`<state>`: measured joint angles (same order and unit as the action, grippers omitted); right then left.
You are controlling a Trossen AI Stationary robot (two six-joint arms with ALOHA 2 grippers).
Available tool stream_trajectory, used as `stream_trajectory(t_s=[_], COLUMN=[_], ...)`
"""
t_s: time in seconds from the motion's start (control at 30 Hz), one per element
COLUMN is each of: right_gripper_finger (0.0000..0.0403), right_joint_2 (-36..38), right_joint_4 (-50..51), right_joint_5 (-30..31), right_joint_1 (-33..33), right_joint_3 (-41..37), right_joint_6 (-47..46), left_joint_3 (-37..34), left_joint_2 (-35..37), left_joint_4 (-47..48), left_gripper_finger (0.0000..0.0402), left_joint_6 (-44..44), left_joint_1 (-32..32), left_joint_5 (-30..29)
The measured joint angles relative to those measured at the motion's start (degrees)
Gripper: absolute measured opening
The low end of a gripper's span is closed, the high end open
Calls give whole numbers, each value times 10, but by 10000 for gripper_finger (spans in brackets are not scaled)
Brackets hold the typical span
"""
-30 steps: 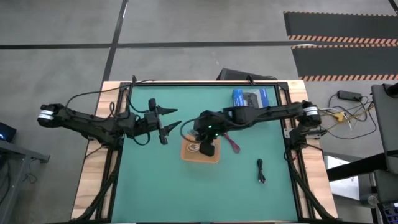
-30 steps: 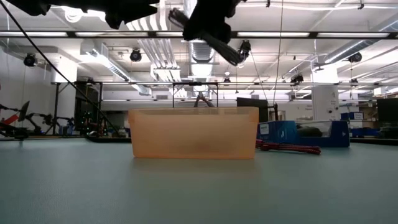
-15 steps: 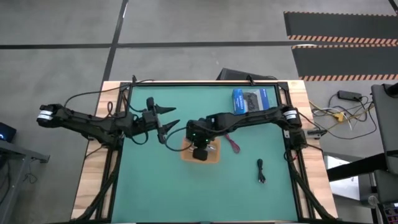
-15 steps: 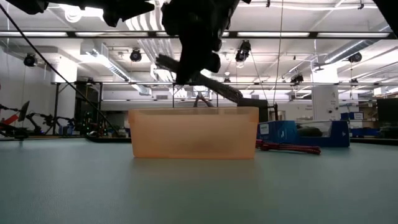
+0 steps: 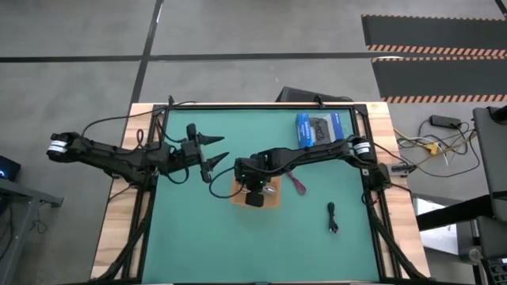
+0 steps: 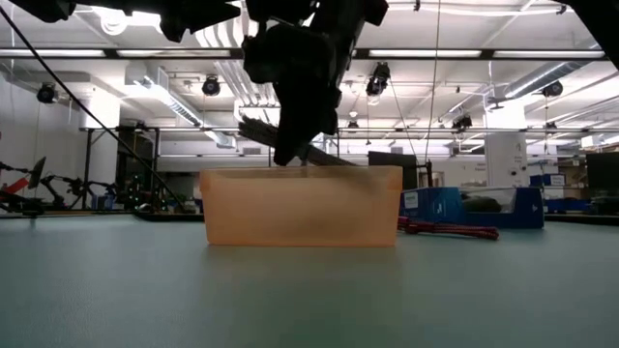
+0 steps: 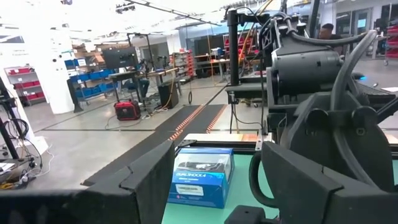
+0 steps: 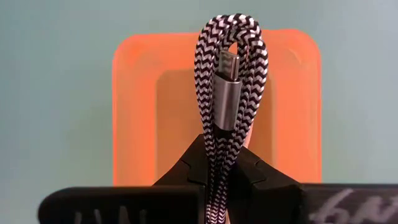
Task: Pick and place USB-C Cables
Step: Put the black white charger cable into the orange bin, then put the black red charger cable into the orange bin
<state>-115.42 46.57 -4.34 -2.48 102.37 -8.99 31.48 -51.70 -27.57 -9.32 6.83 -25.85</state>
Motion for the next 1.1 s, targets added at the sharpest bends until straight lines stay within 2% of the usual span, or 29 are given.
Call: stream_trajectory(t_s=[0.5,0.9,1.1], right_gripper_finger=[15,92,118], right_joint_2=[-35,-39,-40], right_joint_4=[-7,-30,-32], right_joint_5=[-1,-1,-1], right_joint_1=[-7,-6,-6], right_joint_3=[-2,-4,-4], right_joint_6=[34,30,30], left_joint_3=[0,0,0], left_joint_2=[0,0,0], left_joint_4=[0,0,0], left_gripper_finger=[226,226,226], left_joint_6=[0,0,0], left_joint_1=[0,0,0], left_joint_5=[0,0,0])
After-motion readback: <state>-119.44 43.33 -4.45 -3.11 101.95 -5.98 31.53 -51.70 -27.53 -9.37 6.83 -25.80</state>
